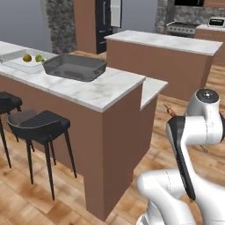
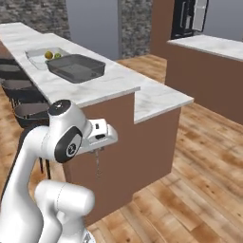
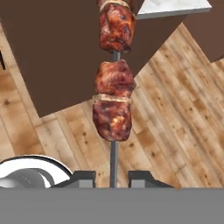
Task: Place the cold items (broccoli and squash) from the fridge in one tupperware on the dining counter. Place the warm items (hot dog and kebab skewer) in the stove area in another tupperware.
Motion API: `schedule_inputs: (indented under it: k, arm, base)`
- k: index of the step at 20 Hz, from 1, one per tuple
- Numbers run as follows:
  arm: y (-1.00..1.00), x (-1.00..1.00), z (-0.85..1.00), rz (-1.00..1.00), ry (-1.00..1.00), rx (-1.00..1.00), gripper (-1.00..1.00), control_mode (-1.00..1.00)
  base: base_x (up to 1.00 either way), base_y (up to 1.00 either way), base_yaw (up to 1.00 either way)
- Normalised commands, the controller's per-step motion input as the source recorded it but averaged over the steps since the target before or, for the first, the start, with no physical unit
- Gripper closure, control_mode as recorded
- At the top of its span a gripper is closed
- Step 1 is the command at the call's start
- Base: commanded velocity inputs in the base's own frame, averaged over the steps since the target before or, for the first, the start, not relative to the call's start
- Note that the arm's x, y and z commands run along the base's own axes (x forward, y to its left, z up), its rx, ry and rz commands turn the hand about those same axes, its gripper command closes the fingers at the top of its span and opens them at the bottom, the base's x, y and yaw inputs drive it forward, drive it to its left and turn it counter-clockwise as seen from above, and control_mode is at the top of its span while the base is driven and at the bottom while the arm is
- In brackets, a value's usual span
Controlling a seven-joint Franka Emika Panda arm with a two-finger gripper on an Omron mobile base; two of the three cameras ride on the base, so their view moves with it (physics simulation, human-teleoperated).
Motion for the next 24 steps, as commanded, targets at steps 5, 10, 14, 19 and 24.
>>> schedule_inputs:
  k: [5, 10, 14, 19, 24]
  arm:
    - [0.00, 0.00, 0.00, 0.00, 0.00, 0.00, 1.00, 1.00]
    - [0.00, 0.00, 0.00, 0.00, 0.00, 0.00, 1.00, 1.00]
    - [0.00, 0.00, 0.00, 0.00, 0.00, 0.00, 1.00, 1.00]
    - [0.00, 0.00, 0.00, 0.00, 0.00, 0.00, 1.00, 1.00]
    - [0.00, 0.00, 0.00, 0.00, 0.00, 0.00, 1.00, 1.00]
  base:
    - [0.12, 0.95, -0.22]
    - [0.06, 0.83, -0.08]
    - [0.00, 0.79, -0.11]
    - [0.00, 0.83, -0.04]
    - [0.04, 0.77, -0.07]
